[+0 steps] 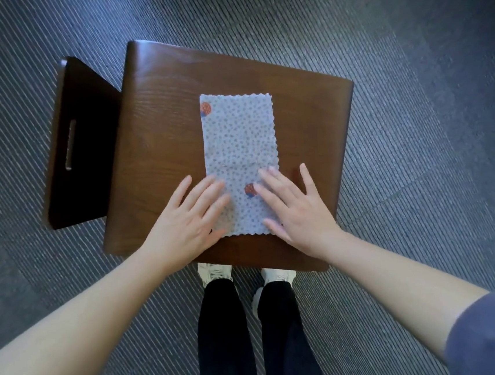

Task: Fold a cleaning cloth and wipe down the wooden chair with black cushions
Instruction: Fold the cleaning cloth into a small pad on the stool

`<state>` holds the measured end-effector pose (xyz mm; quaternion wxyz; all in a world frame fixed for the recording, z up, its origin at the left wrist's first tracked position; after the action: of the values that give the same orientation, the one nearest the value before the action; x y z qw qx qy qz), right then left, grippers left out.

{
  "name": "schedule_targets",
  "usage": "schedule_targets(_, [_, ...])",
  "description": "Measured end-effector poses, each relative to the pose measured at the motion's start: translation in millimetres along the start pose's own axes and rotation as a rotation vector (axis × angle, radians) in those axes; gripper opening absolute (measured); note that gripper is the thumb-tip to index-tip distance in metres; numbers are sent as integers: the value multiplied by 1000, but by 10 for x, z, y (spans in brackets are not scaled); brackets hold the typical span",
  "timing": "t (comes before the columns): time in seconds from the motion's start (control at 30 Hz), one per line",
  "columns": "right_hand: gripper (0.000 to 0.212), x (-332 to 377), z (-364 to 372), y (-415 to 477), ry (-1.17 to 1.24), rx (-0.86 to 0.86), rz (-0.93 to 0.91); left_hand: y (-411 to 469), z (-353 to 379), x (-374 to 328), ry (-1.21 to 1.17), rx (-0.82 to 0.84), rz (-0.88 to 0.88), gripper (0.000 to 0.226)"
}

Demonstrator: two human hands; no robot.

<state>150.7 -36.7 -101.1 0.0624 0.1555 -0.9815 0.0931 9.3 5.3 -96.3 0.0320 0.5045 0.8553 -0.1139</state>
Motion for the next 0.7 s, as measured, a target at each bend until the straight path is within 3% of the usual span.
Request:
schedule_targets(0.1, [46,30,-28,-160,71,-81,-71,-126,-18,-103,-15,-15,126,37])
schedule_targets(0.23, [48,67,-5,-110,88,-89,-75,-101,3,-125,-51,-46,130,9])
schedule_targets(0.4, [53,171,-39,-32,76,-46,-29,-24,-128,-140,-174,-32,78,18])
schedule_targets(0.53, [27,178,-132,-26,113,-63,11,-64,-240,-17,-427,17,-64,18])
schedule_targets(0.7, [12,2,-329,15,578,-42,159,-135,-386,201,-646,46,-260,8])
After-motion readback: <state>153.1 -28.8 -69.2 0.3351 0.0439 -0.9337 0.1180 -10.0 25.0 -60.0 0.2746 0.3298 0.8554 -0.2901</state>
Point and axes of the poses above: each hand's wrist, its own y-axis towards the middle knuckle, its own z-axis out of the palm, x = y × z, the point moved 9 cm from there along y, towards the middle knuckle
